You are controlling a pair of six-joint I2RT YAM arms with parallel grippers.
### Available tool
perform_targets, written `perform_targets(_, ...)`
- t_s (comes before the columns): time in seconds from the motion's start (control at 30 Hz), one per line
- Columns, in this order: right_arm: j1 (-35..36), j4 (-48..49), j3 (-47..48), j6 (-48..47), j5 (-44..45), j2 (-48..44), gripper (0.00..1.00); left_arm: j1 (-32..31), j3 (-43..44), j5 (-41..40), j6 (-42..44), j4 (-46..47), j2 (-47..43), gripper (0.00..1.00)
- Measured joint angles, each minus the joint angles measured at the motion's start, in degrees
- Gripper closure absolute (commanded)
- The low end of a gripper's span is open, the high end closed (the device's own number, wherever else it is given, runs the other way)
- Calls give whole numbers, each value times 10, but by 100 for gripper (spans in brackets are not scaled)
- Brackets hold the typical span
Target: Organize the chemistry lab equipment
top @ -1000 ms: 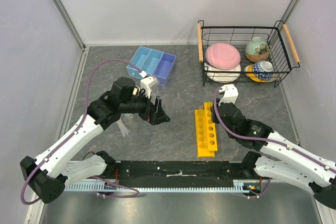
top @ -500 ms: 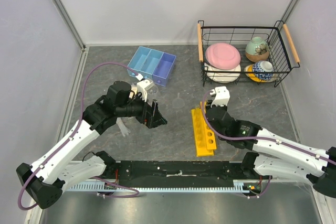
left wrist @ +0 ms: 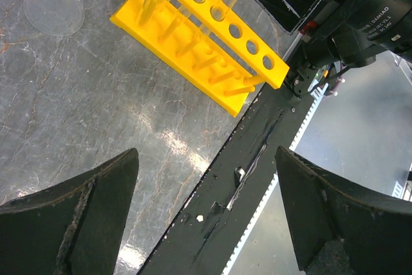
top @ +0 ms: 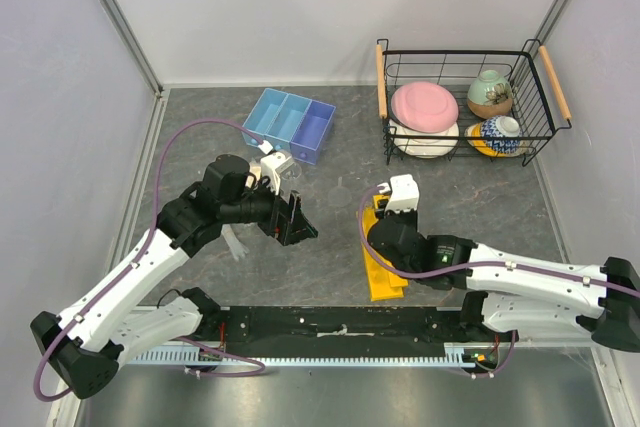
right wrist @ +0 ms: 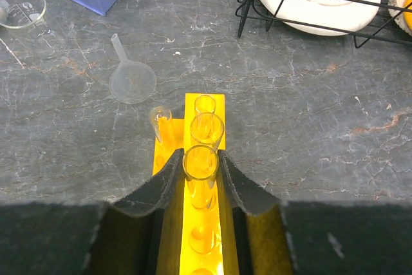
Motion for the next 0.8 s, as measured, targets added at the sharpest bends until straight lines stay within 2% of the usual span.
perform_targets(0.2, 0, 13, -16, 10, 4, -17, 74, 0, 0, 0, 1, 0, 0, 7)
perform_targets(0.27, 0, 17, -23, 13, 4, -24, 70, 0, 0, 0, 1, 0, 1, 7)
perform_targets(0.5, 0, 21, -37, 24, 5, -33, 45, 0, 0, 0, 3, -1, 3, 6)
perform_targets(0.8, 1, -8, -12, 18, 5, -34, 30, 0, 0, -3, 4, -1, 16, 6)
